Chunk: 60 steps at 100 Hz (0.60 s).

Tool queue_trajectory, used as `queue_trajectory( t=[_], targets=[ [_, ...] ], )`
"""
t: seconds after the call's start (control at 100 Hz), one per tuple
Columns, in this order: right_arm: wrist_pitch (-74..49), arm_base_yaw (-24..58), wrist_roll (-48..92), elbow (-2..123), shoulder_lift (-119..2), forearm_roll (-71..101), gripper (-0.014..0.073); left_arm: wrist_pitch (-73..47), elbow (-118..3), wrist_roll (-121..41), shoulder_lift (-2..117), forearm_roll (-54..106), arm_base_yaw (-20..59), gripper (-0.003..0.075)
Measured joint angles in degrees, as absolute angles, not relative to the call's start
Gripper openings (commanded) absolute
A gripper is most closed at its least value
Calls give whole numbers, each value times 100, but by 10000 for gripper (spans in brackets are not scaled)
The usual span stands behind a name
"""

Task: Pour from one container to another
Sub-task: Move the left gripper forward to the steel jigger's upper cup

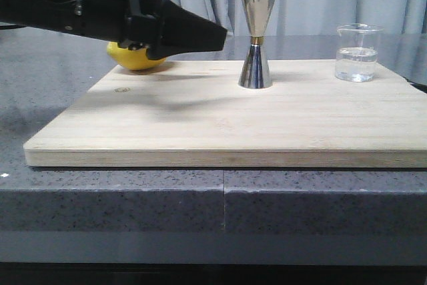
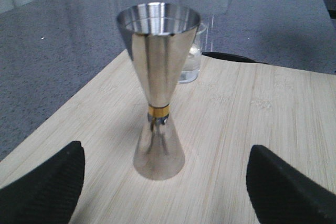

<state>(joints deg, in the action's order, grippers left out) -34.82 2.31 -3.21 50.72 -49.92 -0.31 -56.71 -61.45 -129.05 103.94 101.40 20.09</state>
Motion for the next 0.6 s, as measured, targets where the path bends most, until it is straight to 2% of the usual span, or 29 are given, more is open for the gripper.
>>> queue_trajectory(
  t=[0.6],
  targets=[
    [-3432,231,-316,5072,-4992,-31,297,-5720,-7063,-12592,11085,10140,2288,585]
  ],
)
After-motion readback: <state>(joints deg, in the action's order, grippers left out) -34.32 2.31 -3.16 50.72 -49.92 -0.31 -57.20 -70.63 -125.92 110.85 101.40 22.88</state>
